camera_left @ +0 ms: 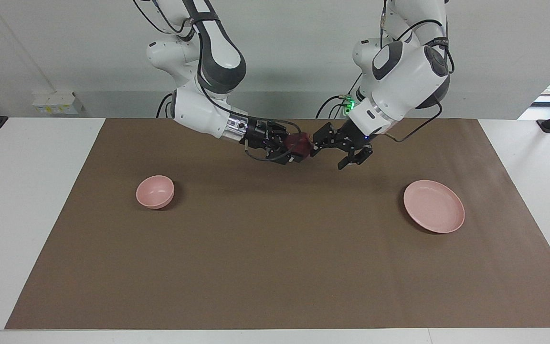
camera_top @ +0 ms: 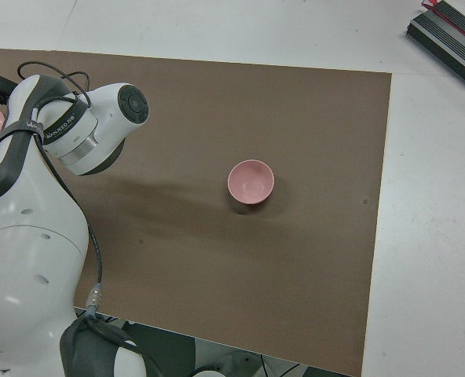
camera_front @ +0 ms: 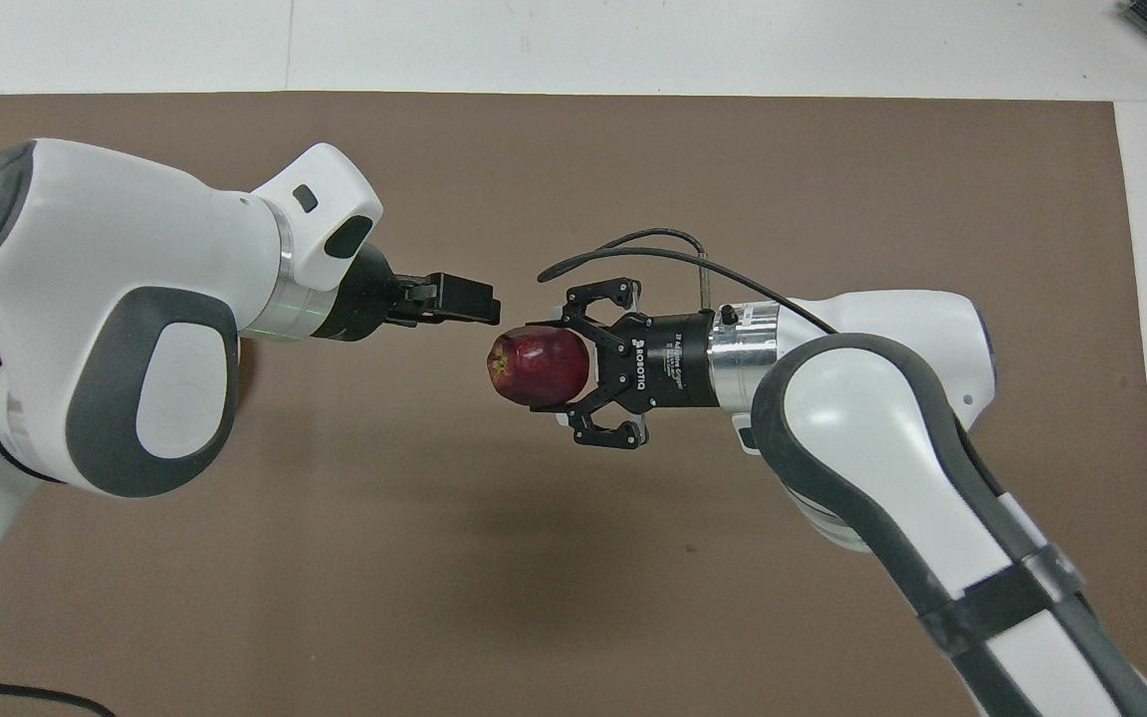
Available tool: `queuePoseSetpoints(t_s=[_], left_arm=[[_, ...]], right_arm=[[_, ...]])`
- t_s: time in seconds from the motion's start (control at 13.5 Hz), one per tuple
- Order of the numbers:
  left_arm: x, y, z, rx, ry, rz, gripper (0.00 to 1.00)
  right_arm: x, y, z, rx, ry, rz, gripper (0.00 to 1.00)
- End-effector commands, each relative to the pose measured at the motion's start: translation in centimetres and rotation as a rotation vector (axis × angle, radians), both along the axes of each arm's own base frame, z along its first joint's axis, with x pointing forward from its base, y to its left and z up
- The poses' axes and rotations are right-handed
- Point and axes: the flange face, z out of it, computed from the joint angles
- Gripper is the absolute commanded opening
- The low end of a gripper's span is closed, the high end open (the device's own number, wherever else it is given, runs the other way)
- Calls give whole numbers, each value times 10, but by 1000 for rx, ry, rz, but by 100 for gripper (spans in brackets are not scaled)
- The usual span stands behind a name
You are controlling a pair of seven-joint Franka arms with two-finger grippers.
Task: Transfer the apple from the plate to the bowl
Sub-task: 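Carry the apple over the pink bowl with the right gripper while the left gripper withdraws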
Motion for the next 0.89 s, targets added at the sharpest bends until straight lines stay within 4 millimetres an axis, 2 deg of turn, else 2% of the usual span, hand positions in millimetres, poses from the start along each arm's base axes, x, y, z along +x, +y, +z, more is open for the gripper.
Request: queuePoseSetpoints(t_s=[0.0,0.07,0.15,0.52,0.59,0.82], left_arm=[[11,44,-6,39,55,45,100],[16,66,-7,41,73,72,100],[18,78,-9,50,89,81,100],[18,94,-17,357,6,-12,100],[20,102,-16,378,-2,-11,100],[27,120,-15,417,-15,0,100]], right_arm=[[-7,-5,-1,-112,-103,87,0],[-4,-14,-4,-175,-148,128,0],[2,-23,1,-215,-187,153,0],[13,-59,-11,-517,-395,417,0],[14,-71,-13,-573,-421,486,0],[23,-123,-11,-725,-480,706,0]])
